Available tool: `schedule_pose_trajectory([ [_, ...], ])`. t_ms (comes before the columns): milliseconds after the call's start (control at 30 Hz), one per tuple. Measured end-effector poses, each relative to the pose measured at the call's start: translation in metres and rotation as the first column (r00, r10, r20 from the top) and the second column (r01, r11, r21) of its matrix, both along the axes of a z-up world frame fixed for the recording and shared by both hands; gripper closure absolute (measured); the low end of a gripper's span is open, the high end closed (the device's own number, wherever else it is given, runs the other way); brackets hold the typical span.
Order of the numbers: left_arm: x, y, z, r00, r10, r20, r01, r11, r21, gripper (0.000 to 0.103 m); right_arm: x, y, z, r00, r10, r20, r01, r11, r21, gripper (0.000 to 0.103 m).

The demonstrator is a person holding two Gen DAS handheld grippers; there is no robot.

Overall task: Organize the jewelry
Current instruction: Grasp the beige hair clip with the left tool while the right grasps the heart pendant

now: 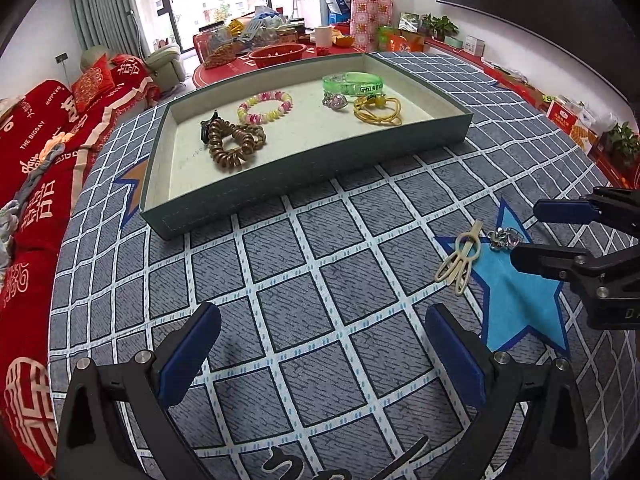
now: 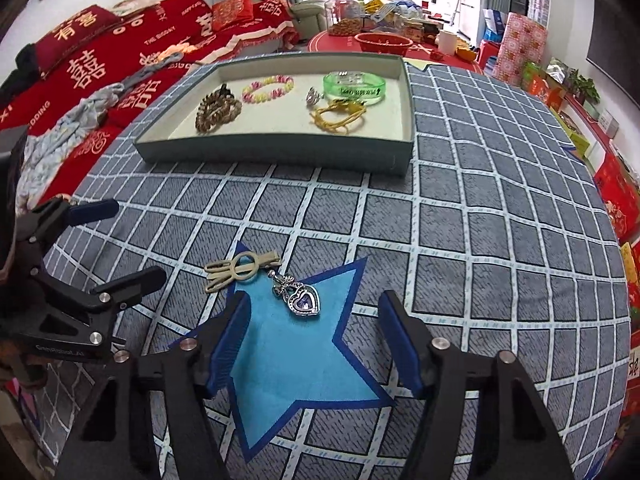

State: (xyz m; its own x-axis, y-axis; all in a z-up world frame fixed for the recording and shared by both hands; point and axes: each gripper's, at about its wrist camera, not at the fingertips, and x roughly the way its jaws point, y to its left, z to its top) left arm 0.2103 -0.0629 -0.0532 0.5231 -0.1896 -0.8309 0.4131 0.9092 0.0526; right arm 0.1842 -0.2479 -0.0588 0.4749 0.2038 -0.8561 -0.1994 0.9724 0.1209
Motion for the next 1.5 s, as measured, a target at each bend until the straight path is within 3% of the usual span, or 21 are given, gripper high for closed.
schedule_pose_trajectory([
  [67,0.001,0.001,-0.002,1.000,0.004,-0.004,-0.004,1.000,0.002,0.000,0.001,0.002,-0.004,1.000,0.012,-0.007,-0.012,1.000,-0.002,0.042],
  [400,0.004,-0.003,-0.004,1.000,0.016,0.004,-0.016,1.000,0.014,0.000,0.004,0.020,-0.007,0.998,0.052,0.029,-0.050,0.995,-0.090,0.049],
  [633,0.006,-0.003,-0.006,1.000,0.018,-0.010,-0.018,1.000,0.002,0.000,0.007,0.017,-0.006,0.999,0.026,0.037,-0.022,0.995,-0.096,0.077],
  [767,0.006,-0.008,-0.005,1.000,0.002,-0.014,-0.002,1.000,0.000,0.000,0.007,0.013,-0.006,0.999,0.003,0.044,0.001,0.996,-0.089,0.084],
  [1200,0.005,-0.043,-0.002,0.993,-0.118,-0.006,0.118,0.993,-0.009,0.000,0.008,-0.011,-0.006,0.994,-0.105,0.030,0.104,0.994,0.027,0.084],
  [1267,0.005,-0.052,-0.003,0.988,-0.154,-0.008,0.154,0.988,0.007,0.006,0.008,-0.014,-0.006,0.993,-0.117,0.025,0.116,0.992,0.044,0.084],
  [1500,0.008,-0.072,-0.004,0.976,-0.218,-0.016,0.218,0.976,-0.001,0.007,0.005,-0.025,-0.002,0.988,-0.150,0.027,0.148,0.986,0.070,0.084],
])
